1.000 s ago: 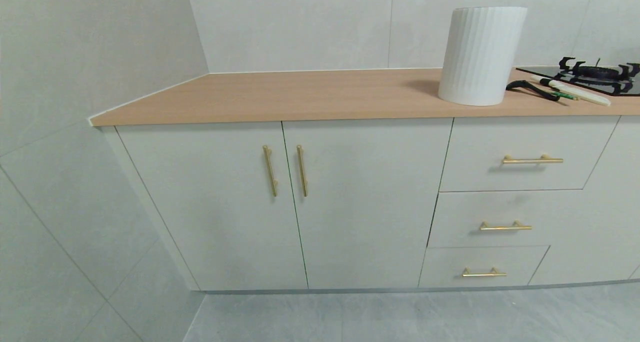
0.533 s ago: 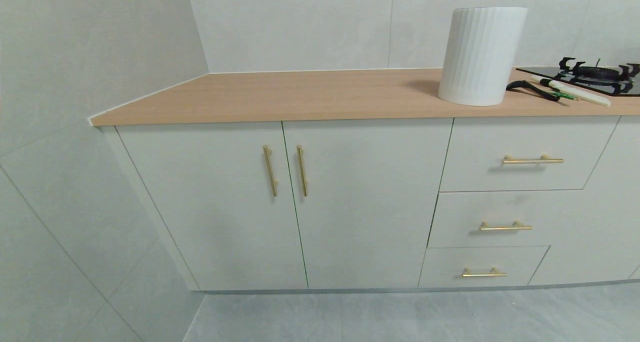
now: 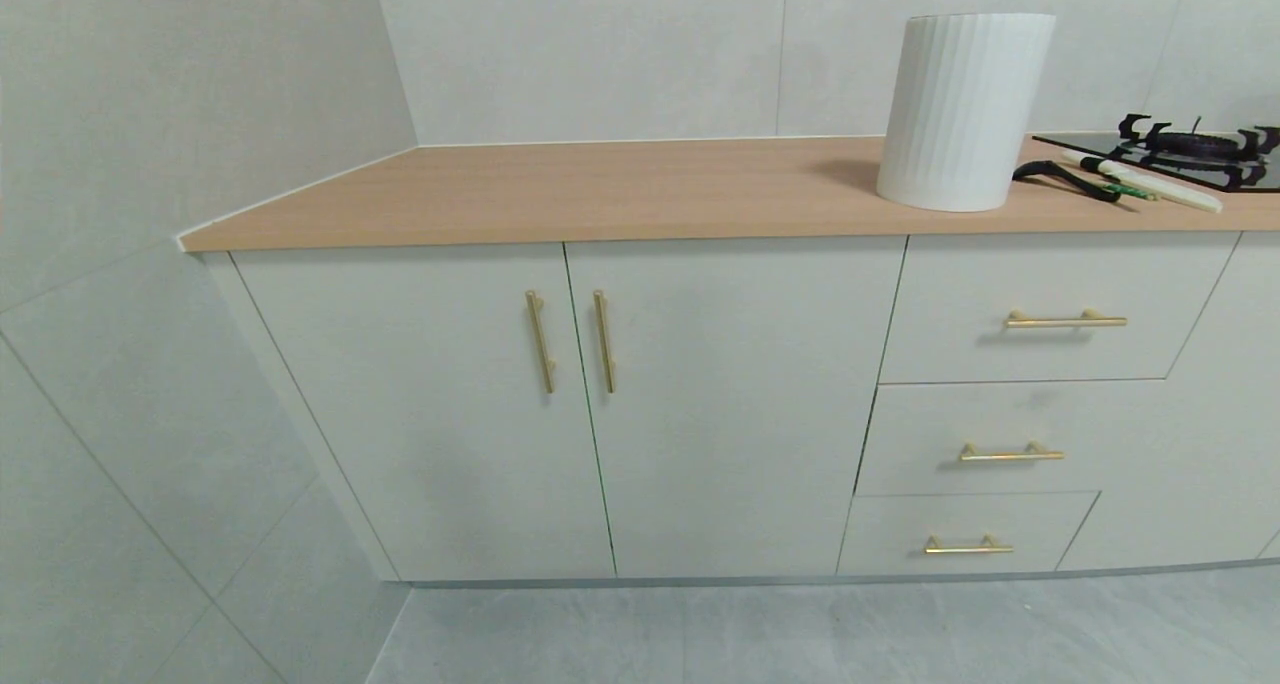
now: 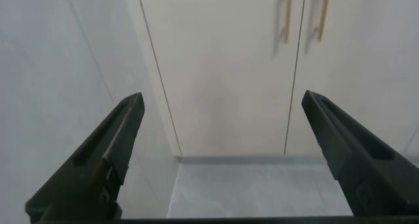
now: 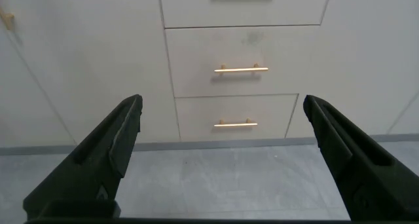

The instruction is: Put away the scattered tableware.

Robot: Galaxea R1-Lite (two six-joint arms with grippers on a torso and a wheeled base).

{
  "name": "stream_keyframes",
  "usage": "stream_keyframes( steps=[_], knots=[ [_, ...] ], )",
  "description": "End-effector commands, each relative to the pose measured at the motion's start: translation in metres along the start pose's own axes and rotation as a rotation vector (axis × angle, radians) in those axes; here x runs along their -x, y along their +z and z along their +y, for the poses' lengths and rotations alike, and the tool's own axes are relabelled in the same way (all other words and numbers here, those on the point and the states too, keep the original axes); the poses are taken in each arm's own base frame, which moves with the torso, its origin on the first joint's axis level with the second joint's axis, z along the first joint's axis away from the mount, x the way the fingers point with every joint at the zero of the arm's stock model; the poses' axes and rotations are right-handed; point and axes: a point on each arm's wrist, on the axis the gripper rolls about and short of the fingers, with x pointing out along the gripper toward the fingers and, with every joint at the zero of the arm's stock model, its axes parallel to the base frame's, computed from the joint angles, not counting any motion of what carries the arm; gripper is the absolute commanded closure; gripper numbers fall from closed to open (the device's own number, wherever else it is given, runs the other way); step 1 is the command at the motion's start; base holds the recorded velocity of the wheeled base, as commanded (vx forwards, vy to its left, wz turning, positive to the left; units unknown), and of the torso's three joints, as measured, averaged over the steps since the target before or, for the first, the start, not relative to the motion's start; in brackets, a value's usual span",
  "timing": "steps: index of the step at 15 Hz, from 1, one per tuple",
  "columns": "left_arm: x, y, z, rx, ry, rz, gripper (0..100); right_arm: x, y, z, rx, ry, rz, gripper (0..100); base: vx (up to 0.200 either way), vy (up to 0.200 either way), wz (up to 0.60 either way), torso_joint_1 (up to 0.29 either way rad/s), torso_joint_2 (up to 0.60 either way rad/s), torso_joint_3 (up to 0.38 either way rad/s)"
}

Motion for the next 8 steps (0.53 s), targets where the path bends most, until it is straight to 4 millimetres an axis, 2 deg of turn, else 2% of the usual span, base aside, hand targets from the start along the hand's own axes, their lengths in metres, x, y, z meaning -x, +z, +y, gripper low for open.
stream_keyframes(
  steps=[1, 3, 4, 8],
  knots=[
    [-0.0020, -0.0077, -0.0012, 0.003, -0.016, 0.023, 0, -0.0004, -0.0011, 0.0001, -0.001, 0.001, 0.009, 0, 0.000, 0.000, 0.00, 0.000, 0.00, 0.000],
    [-0.0019, -0.0079, -0.0022, 0.011, -0.061, 0.022, 0, -0.0004, -0.0011, 0.0002, -0.001, 0.007, 0.009, 0, 0.000, 0.000, 0.00, 0.000, 0.00, 0.000],
    [-0.0017, -0.0098, -0.0041, 0.033, -0.137, 0.037, 0, -0.0004, -0.0014, 0.0003, -0.005, 0.011, 0.007, 0, 0.000, 0.000, 0.00, 0.000, 0.00, 0.000],
    [-0.0015, -0.0119, -0.0046, 0.054, -0.156, 0.059, 0, -0.0004, -0.0014, 0.0003, -0.004, 0.012, 0.007, 0, 0.000, 0.000, 0.00, 0.000, 0.00, 0.000]
  ],
)
